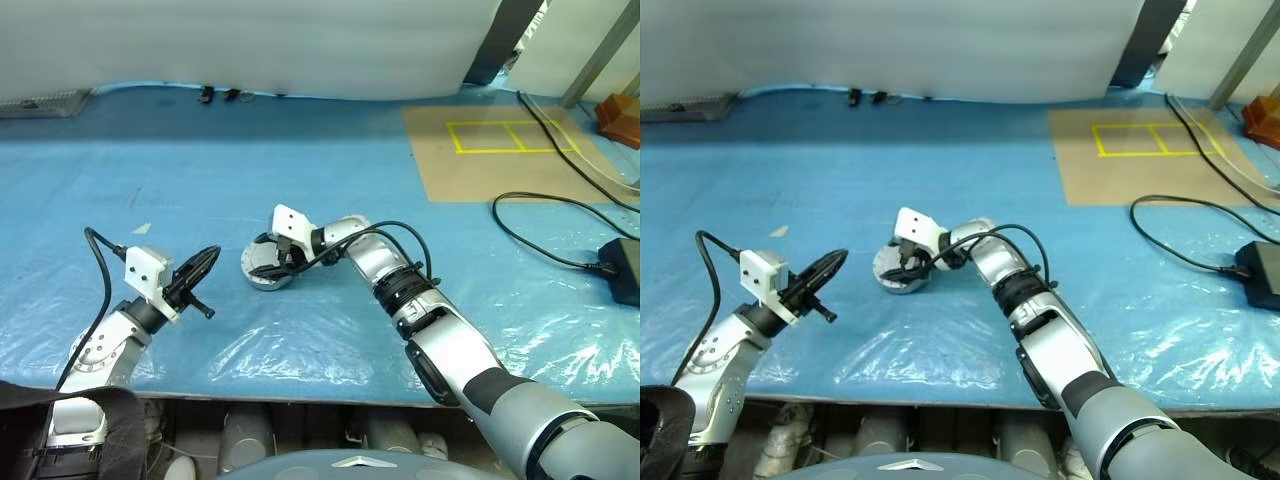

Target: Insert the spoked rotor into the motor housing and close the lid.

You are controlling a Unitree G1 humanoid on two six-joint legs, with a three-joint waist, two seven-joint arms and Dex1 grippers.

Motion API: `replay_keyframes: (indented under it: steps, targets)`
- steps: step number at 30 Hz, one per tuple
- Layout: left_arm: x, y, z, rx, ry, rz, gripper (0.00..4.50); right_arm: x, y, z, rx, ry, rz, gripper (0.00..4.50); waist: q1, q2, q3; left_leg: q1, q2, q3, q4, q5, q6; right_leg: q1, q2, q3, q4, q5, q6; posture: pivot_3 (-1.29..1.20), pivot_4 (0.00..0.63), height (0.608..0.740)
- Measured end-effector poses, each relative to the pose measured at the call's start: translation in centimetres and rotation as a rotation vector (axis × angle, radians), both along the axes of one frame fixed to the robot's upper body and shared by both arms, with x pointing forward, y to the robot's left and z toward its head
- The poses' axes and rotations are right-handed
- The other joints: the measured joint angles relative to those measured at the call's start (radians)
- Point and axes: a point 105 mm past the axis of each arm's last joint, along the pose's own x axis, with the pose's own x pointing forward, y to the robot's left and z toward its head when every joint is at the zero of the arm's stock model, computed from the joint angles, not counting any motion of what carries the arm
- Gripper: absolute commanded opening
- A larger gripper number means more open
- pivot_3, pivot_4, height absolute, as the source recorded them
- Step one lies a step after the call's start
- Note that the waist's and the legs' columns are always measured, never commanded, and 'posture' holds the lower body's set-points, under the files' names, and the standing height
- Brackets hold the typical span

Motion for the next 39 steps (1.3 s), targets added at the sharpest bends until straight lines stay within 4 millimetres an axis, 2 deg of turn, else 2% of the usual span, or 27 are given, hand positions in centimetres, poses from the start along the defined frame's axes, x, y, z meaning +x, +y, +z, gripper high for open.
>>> replay_keyframes:
  steps: [3,13,20,30,39]
  targets:
    - [0.1,-0.2,0.2,0.0,-0.006,-0.01,0.0,0.1,0.1,-0.1,0.002,-0.008,-0.014,3.02,0.0,0.0,0.0,0.003,0.0,-0.001,0.0,0.0,0.0,0.001,0.0,0.0,0.001,-0.003,0.006,0.0,0.15,0.74]
    - [0.2,-0.4,0.2,-0.002,-0.009,-0.017,0.0,0.1,0.2,-0.1,-0.019,-0.022,0.014,3.02,-0.001,0.0,0.0,0.004,0.0,-0.001,0.0,0.0,0.0,0.001,0.0,0.001,0.003,-0.003,0.005,0.0,0.15,0.74]
    - [0.1,-0.7,-0.1,-0.012,0.0,-0.016,0.0,0.1,0.4,0.1,-0.052,-0.035,0.051,3.02,-0.003,0.0,0.0,0.002,0.0,-0.001,-0.001,0.0,0.0,0.0,0.0,0.001,0.0,0.0,0.0,0.0,0.15,0.74]
    - [0.2,-1.0,-0.3,-0.018,0.018,-0.015,0.0,0.2,1.3,0.0,-0.058,-0.034,0.059,3.02,-0.015,0.001,0.0,0.005,0.001,-0.002,-0.001,0.0,0.0,0.0,0.0,0.001,0.003,-0.003,0.006,0.0,0.15,0.74]
    - [0.2,-1.5,0.0,-0.017,0.01,-0.029,0.0,0.0,1.4,0.2,-0.038,-0.039,0.082,3.02,-0.026,0.001,0.0,0.002,0.001,-0.001,-0.001,0.0,0.0,-0.001,0.0,0.001,0.001,0.0,-0.001,0.0,0.15,0.74]
